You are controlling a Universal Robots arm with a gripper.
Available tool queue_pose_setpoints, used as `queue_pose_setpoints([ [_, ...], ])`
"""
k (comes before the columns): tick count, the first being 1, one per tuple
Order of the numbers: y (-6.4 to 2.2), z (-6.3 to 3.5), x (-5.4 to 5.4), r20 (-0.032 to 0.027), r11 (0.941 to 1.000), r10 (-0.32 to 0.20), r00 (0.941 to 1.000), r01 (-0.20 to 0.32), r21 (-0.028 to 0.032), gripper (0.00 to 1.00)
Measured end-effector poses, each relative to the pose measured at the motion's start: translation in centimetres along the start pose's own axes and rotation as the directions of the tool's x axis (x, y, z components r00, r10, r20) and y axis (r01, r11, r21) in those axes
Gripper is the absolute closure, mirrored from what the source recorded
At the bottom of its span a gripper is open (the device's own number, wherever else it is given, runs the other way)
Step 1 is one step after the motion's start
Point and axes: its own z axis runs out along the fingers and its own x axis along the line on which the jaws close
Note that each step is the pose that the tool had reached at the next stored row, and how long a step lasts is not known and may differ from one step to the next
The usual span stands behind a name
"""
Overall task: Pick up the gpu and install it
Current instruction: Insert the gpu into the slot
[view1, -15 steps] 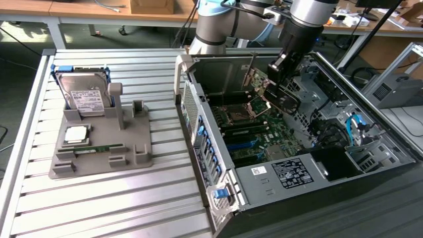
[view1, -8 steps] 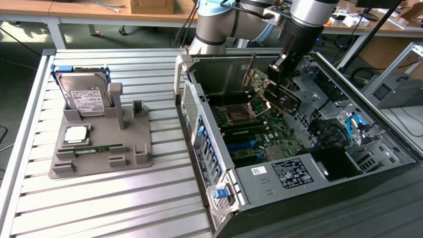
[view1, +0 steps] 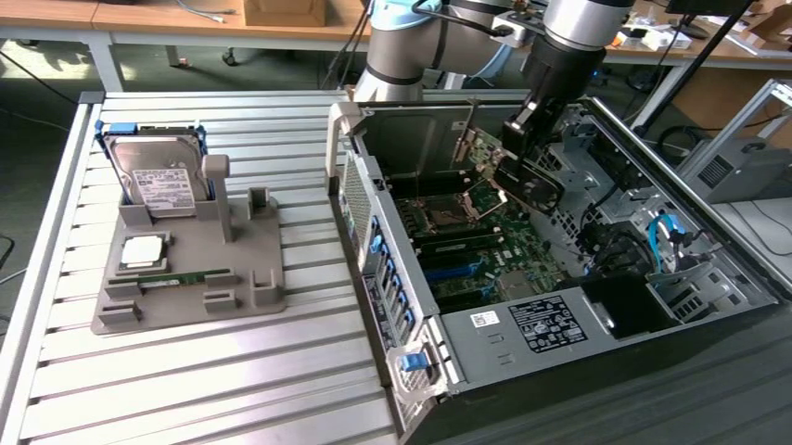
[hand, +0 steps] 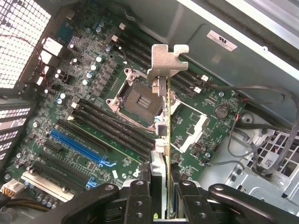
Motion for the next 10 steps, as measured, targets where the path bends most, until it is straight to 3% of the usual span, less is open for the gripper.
queue_pose_setpoints([
  [10,0.00,0.00,0.00,0.0008,0.9996,-0.030,0.9996,0.030,-0.0004,0.73],
])
